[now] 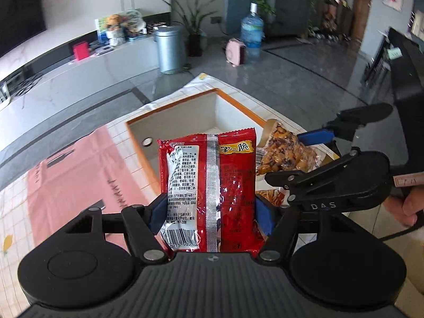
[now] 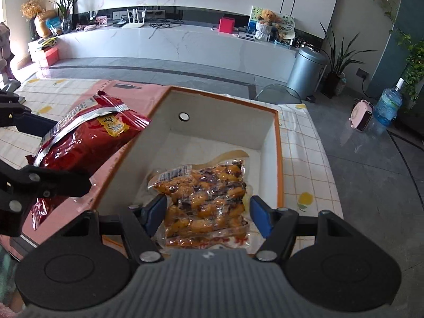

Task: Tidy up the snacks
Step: 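Carry both packs over the orange box and open both tools to drop them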

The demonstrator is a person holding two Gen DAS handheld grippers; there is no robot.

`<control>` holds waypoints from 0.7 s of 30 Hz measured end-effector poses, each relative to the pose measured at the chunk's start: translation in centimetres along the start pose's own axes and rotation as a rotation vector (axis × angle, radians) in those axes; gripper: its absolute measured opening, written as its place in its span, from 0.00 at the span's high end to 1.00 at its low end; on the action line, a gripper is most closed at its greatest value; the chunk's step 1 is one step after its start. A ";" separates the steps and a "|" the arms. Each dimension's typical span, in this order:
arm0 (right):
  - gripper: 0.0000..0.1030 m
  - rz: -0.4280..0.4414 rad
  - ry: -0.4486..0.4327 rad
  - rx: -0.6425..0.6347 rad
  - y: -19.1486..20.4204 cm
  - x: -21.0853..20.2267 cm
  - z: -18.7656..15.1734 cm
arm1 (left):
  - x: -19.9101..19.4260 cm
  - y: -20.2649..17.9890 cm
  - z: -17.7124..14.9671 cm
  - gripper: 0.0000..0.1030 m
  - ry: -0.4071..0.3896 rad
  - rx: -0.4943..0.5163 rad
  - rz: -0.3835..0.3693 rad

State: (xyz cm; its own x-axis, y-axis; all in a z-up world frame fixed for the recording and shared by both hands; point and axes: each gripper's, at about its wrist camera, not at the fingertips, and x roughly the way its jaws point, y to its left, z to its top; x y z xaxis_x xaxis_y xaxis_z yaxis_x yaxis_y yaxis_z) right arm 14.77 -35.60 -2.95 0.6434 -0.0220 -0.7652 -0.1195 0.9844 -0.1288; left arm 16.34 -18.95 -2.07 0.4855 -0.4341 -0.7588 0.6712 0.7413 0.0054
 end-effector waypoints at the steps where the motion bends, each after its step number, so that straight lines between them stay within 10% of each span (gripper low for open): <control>1: 0.36 -0.004 0.012 -0.012 -0.4 0.5 -0.1 | 0.8 -0.3 0.4 0.25 0.009 0.021 -0.003; 21: 0.36 0.062 0.104 -0.299 -1.8 9.4 1.6 | 11.4 0.1 1.8 0.25 0.163 0.194 -0.018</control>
State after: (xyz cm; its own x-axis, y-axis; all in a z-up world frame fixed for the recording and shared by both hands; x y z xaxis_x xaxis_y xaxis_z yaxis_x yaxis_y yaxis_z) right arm 22.23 -37.27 -8.92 0.5496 0.0032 -0.8354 -0.3824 0.8901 -0.2481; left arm 22.91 -24.76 -9.52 0.3862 -0.3465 -0.8549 0.7816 0.6151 0.1039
